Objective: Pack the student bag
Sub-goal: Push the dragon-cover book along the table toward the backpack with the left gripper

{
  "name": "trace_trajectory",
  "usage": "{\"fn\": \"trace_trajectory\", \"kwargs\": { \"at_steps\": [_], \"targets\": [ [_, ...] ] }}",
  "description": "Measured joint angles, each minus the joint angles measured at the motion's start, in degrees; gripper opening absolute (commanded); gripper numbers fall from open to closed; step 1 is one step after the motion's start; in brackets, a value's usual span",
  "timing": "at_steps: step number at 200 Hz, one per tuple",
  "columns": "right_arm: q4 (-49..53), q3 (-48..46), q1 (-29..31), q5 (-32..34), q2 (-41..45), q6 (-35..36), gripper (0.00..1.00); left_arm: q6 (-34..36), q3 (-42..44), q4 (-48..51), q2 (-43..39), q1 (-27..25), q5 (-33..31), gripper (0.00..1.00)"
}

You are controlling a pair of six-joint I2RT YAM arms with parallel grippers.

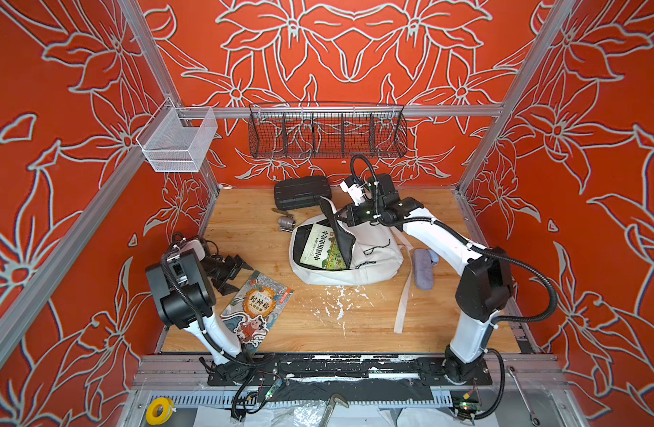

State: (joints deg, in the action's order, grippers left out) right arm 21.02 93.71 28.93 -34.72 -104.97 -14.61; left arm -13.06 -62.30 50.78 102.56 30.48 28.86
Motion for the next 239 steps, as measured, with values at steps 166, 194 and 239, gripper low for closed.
{"fn": "trace_trajectory", "kwargs": {
  "at_steps": [166,194,239],
  "targets": [
    [-0.7,-2.8,1.3,2.7,3.1,-1.2,0.05,8.5,-8.4,7.1,5.2,-19.1,-28.9,0.96],
    [-0.7,-2.8,1.3,2.7,3.2,-1.1,0.05,9.3,-9.2,7.5,5.8,-20.0,-29.3,0.88],
    [-0.7,-3.1,1.3,2.7,3.2,-1.1,0.05,10.3,-9.7,8.0,7.0,-20.2,-26.1,0.48]
  ]
}}
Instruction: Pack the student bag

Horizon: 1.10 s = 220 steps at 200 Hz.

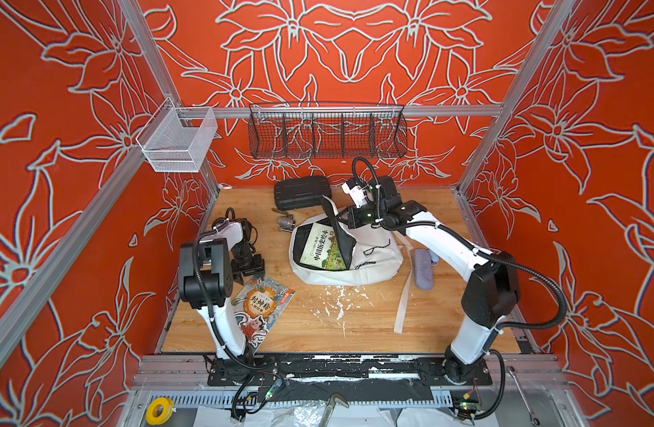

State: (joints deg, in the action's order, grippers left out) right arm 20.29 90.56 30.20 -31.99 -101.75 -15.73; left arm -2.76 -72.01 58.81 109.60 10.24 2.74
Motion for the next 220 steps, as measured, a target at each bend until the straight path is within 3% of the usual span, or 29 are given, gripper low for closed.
{"fn": "trace_trajectory", "kwargs": {
  "at_steps": [63,105,167,194,212,220],
  "targets": [
    [0.0,-0.1,0.0,0.0,0.0,0.0,0.05,-1.4,-2.7,2.4,2.1,0.0,0.9,0.21],
    [0.0,-0.1,0.0,0.0,0.0,0.0,0.05,-4.5,-2.9,2.2,2.3,0.5,4.2,0.16],
    [0.8,-0.1,-0.2,1.5,0.3,1.1,0.04,-11.6,2.8,-1.6,0.0,1.4,17.1,0.14],
    [1.8,0.2,-1.5,3.2,0.9,2.3,0.04,-14.5,7.7,-4.7,-2.9,1.1,21.6,0.28],
    [2.6,1.2,-3.0,3.9,0.9,3.0,0.04,-15.0,9.3,-6.3,-5.0,0.6,22.4,0.57],
    [3.1,1.7,-3.5,4.1,0.9,3.3,0.04,-15.3,9.6,-6.6,-6.0,0.3,22.1,0.66]
  ]
}}
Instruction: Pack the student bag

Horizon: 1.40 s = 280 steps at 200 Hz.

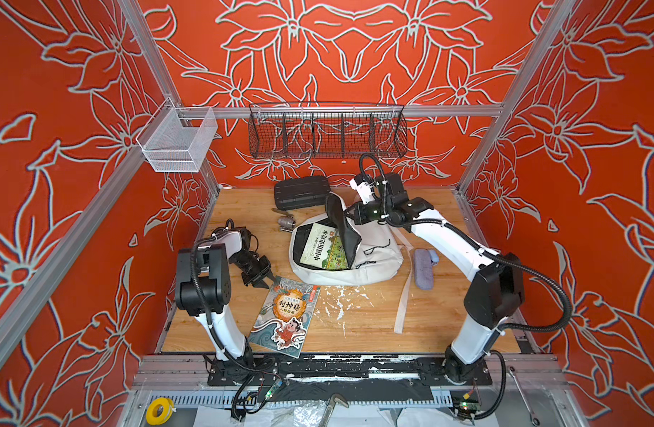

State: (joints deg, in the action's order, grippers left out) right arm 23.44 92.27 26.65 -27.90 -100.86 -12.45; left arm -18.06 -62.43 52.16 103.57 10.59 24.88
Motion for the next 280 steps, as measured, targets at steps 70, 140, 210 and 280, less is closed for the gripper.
{"fn": "trace_trajectory", "kwargs": {
  "at_steps": [70,140,210,280],
  "targets": [
    [0.6,1.6,-1.1,-0.9,0.0,0.5,0.04,3.3,-1.0,3.1,-1.2,-2.4,-4.5,0.97],
    [0.0,-3.7,-1.0,-1.0,2.1,-0.3,0.1,3.0,0.2,5.1,-0.8,-6.7,-5.2,1.0],
    [0.5,-5.3,-1.0,-0.4,-0.1,-1.5,0.49,1.6,3.3,7.3,-0.7,-7.5,-0.5,0.95],
    [6.1,-5.2,-2.0,6.9,6.6,0.0,0.67,-0.4,4.9,7.0,-1.7,-7.7,1.0,0.93]
  ]
}}
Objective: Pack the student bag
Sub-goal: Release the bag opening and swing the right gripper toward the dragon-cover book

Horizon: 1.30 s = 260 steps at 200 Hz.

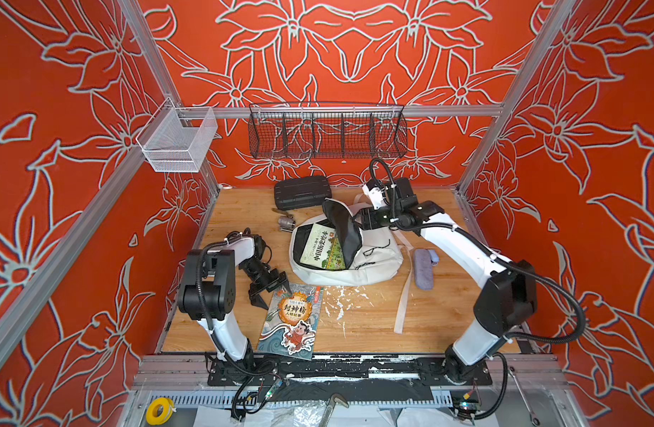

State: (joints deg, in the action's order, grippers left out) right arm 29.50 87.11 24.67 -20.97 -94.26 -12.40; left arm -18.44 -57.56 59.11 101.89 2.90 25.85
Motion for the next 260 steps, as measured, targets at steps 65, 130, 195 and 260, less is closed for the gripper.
{"fn": "trace_trajectory", "kwargs": {
  "at_steps": [65,130,195,260],
  "targets": [
    [4.3,-1.0,5.3,-7.6,8.0,-1.2,0.64,-0.8,1.3,-3.9,-2.5,0.0,1.1,0.91],
    [-8.3,-24.5,15.9,-14.3,7.3,-14.3,0.62,-1.6,4.4,-11.9,-7.0,-0.3,1.9,0.88],
    [-26.4,-35.0,19.9,-15.8,-1.4,-24.5,0.6,-3.5,6.6,-14.5,-9.0,-0.3,1.9,0.87],
    [-36.9,-35.3,21.4,-15.3,-10.3,-29.1,0.59,-5.1,7.4,-15.6,-9.7,-0.3,1.8,0.87]
  ]
}}
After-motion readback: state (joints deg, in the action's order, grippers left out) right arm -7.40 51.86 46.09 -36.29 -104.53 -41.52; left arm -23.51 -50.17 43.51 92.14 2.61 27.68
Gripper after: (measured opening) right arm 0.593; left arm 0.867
